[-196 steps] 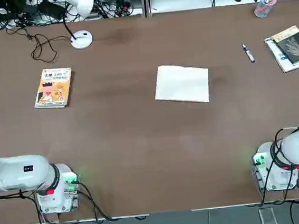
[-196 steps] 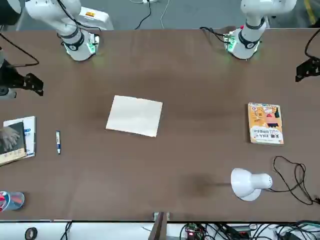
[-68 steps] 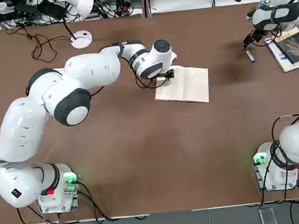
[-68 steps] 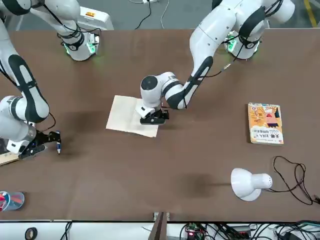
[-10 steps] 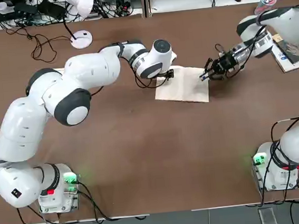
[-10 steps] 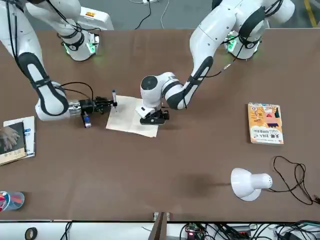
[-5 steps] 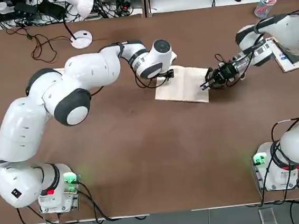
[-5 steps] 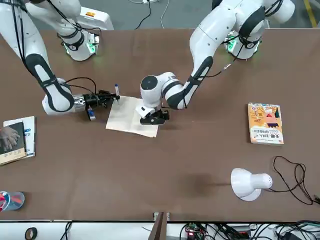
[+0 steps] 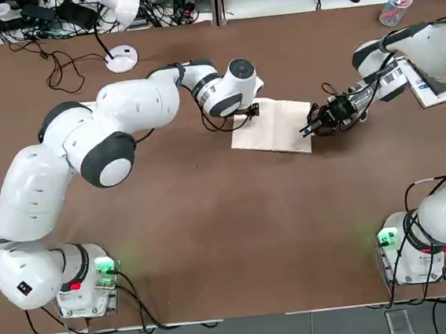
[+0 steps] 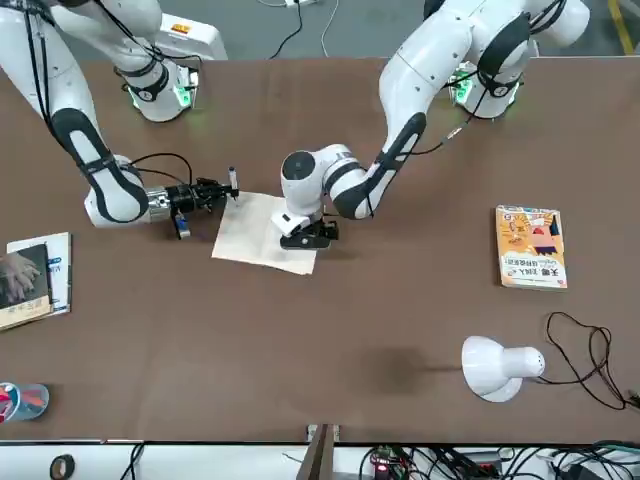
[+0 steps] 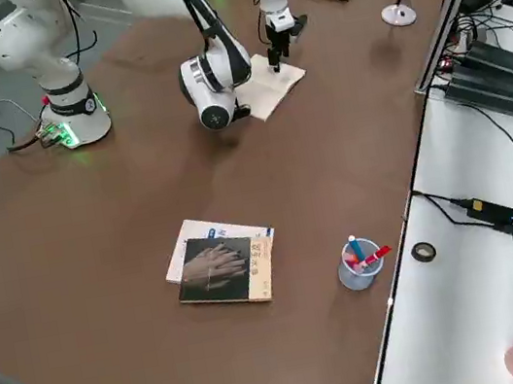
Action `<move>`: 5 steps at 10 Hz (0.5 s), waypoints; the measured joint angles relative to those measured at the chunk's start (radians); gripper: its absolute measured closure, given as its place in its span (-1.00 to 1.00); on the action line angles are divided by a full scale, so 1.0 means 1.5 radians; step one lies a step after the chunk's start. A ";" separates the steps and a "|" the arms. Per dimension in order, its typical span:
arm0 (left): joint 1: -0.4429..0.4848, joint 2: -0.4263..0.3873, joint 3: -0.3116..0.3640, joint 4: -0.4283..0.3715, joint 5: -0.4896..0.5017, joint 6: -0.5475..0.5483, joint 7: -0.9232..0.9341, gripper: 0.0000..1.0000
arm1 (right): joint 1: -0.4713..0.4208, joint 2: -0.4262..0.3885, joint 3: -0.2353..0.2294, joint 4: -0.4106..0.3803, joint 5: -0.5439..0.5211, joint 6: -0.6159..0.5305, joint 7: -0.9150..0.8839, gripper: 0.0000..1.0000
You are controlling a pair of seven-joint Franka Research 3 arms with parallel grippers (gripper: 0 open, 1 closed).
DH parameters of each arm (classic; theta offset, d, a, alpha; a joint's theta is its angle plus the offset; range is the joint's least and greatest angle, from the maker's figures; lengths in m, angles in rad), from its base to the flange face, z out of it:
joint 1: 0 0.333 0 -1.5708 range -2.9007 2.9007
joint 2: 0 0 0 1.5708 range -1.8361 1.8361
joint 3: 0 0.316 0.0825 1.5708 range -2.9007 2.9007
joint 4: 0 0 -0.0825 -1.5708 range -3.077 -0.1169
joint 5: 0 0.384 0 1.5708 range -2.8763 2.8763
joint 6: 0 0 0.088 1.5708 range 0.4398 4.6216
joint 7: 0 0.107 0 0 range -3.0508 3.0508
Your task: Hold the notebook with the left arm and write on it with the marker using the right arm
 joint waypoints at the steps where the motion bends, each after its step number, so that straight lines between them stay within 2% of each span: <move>1: 0.000 0.000 0.000 0.000 0.000 0.000 0.000 -1.00 | -0.001 0.000 0.000 -0.004 0.010 -0.005 0.009 0.67; 5: 0.000 0.000 0.000 0.000 0.000 0.000 0.000 -1.00 | -0.010 -0.002 -0.003 -0.008 0.029 -0.055 0.052 0.67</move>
